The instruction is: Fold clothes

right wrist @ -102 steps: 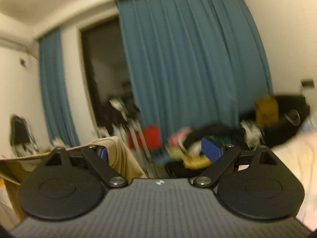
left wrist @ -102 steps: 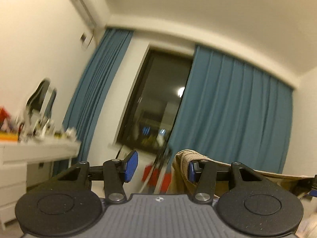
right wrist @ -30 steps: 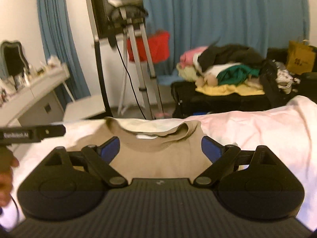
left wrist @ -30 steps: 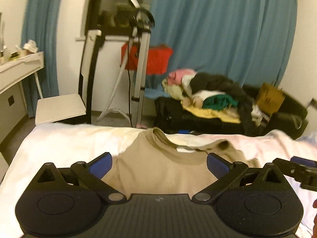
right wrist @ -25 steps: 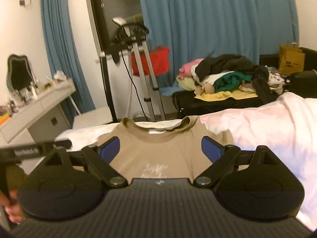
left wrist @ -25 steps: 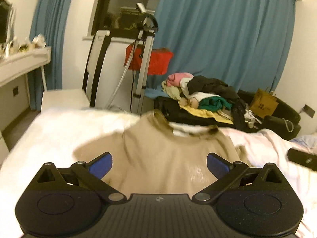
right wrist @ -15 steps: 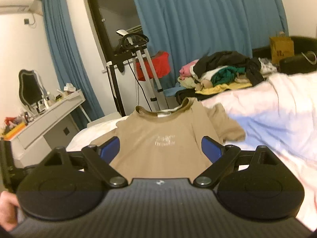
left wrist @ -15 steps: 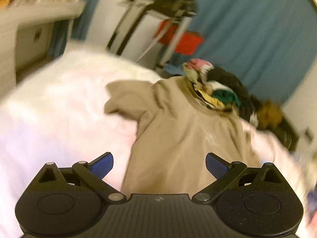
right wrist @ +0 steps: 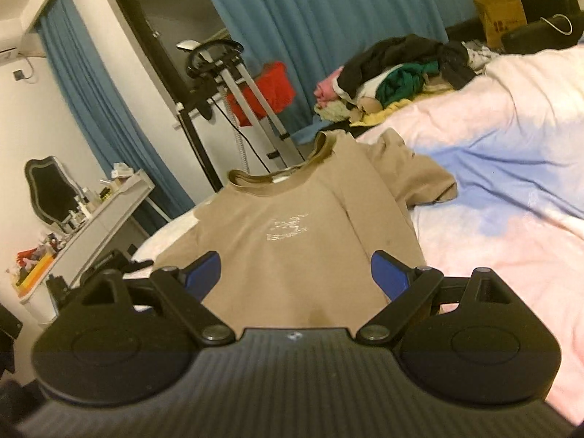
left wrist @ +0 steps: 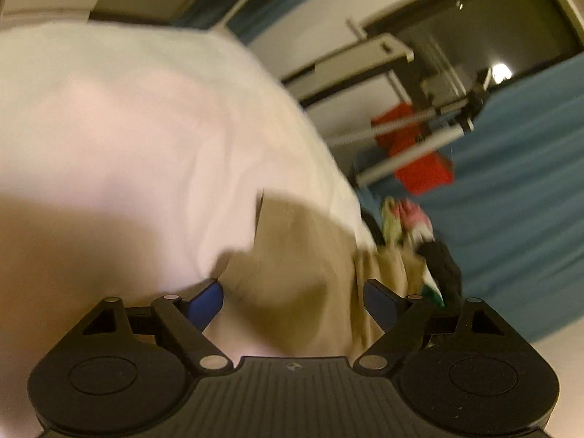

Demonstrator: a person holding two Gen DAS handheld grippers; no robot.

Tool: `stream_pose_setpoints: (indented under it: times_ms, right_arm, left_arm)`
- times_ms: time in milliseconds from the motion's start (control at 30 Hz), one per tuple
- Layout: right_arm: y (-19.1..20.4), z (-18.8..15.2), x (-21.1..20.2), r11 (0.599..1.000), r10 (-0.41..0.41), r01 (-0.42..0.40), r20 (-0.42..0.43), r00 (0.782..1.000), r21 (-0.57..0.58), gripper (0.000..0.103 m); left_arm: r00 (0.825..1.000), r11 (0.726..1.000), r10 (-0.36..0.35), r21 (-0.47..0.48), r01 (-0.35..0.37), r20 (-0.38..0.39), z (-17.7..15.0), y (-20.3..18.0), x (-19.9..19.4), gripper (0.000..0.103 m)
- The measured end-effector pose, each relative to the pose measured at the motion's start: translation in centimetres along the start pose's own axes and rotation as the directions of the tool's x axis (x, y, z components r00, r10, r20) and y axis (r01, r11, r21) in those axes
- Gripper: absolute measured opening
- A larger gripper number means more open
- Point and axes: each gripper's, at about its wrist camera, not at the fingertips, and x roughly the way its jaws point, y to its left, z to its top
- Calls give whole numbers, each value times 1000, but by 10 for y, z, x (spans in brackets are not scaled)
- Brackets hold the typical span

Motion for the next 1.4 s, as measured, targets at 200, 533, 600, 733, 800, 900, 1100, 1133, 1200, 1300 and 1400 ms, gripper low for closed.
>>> stream_pose_setpoints:
  times_ms: [200,533,600,733,800,900,1100,1133,1200,1300,1400]
  right_arm:
    - [-17,0,38,999,-16,18,-48,999,43,90]
    - [-11,-2,56,999,-34,35,-50,998,9,91]
    - [-10,-2,56,999,-50,50,-42,998,-6,90]
    - [-9,0,58,997,-71,70,-31,997,-21,90]
    - [-8,0,56,997,-69,68,-26,997,-29,90]
    - [-6,1,54,997,-62,61,-19,998,-49,90]
    - [-4,5,42,998,-37,37,1,999,-42,90]
    - [-3,5,39,998,-35,36,8,999,-44,91]
    - [-1,6,30,998,-32,34,23,999,-51,91]
    - [3,7,14,997,-25,28,49,998,-71,90]
    - [6,8,-5,996,-24,29,65,998,-80,90]
  left_arm:
    - [995,978,97,181,-101,32,18,-31,48,31]
    - [955,805,197,519,-287,222,65,-116,54,5]
    - [943,774,236,541,-329,235,61,-120,64,6]
    - [938,775,292,529,-346,186,45,-107,81,25]
    - [943,809,296,485,-331,150,41,-95,75,47]
    - [959,842,276,465,-273,63,40,-81,43,54]
    - [936,852,295,496,-167,-193,-1,-56,-73,63]
    - [918,860,308,486,-157,-249,-14,-48,-94,63]
    - [872,875,330,463,-140,-360,-43,-30,-134,63]
    - [782,882,370,453,-128,-501,-91,-9,-178,61]
    - [714,874,390,479,-86,-582,-134,0,-208,61]
